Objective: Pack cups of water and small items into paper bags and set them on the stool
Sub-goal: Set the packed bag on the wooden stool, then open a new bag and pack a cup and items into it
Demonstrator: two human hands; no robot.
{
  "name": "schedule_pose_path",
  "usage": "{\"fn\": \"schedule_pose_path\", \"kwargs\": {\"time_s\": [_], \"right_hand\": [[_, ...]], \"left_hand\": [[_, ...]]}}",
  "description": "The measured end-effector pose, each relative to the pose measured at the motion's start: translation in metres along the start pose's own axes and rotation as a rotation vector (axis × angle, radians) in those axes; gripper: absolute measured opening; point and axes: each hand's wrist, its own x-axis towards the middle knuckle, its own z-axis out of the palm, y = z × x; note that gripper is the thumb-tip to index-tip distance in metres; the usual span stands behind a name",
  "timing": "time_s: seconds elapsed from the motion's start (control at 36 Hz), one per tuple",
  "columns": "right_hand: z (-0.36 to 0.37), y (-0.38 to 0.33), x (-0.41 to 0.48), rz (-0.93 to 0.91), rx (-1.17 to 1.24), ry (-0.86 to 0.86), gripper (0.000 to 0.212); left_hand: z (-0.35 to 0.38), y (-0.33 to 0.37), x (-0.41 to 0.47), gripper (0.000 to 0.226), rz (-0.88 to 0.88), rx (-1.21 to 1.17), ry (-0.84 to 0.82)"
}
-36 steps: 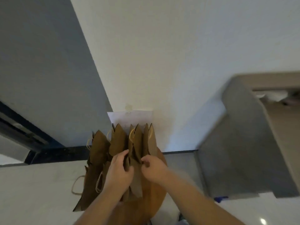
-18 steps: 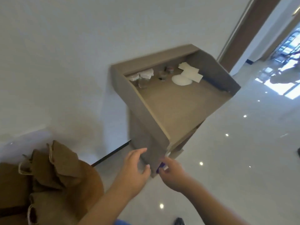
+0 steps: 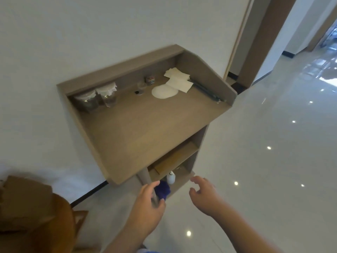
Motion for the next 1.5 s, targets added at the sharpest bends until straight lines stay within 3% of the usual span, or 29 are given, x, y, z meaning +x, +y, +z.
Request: {"fn": "schedule_pose_path", "kwargs": {"time_s": [0.17, 0.28, 0.58, 0.72, 0.81, 0.94, 1.06, 1.25, 1.31, 1.42, 1.5], "right_hand": [[-0.009, 0.008, 0.067, -0.022, -0.058, -0.067, 0.045], [-0.009, 0.017, 0.109, -0.061, -0.099, -0.088, 0.047], [0.019, 0.067, 0.267, -0.141, -0.202, -0.218, 0.052], [0.049, 0.081, 0.350, -0.201, -0.225, -0.203, 0.058], [0.053, 0.077, 0.390, -0.146, -0.139, -0.162, 0.063], [0.072, 0.081, 0.429, -0.099, -0.097, -0.249, 0.077], [0.077, 0.084, 0.434, -0.097, -0.080, -0.226, 0.074], [0.077, 0.081, 0.426, -0.088, -0.047, -0.242, 0.072], [0.071, 0.083, 0.424, -0.057, 0.033, -0.198, 0.072], [0.057, 0.083, 0.420, 0.051, 0.164, -0.138, 0.073], [0.044, 0.083, 0.427, 0.192, 0.243, -0.189, 0.051]], "left_hand": [[0.032, -0.013, 0.061, 0.068, 0.043, 0.056, 0.048], [0.061, -0.018, 0.118, 0.071, -0.020, 0.044, 0.041], [0.150, -0.056, 0.246, 0.072, -0.263, 0.117, 0.122], [0.181, -0.093, 0.312, 0.077, -0.521, 0.097, 0.298], [0.187, -0.105, 0.339, 0.070, -0.624, 0.091, 0.405], [0.190, -0.122, 0.369, 0.067, -0.709, 0.035, 0.359], [0.191, -0.115, 0.369, 0.067, -0.689, 0.038, 0.488], [0.192, -0.124, 0.369, 0.062, -0.685, -0.220, 0.665], [0.190, -0.125, 0.365, 0.054, -0.715, -0.389, 0.722], [0.187, -0.109, 0.355, 0.008, -0.710, -0.777, 0.578], [0.188, -0.095, 0.348, 0.026, -0.643, -0.955, 0.472]]}}
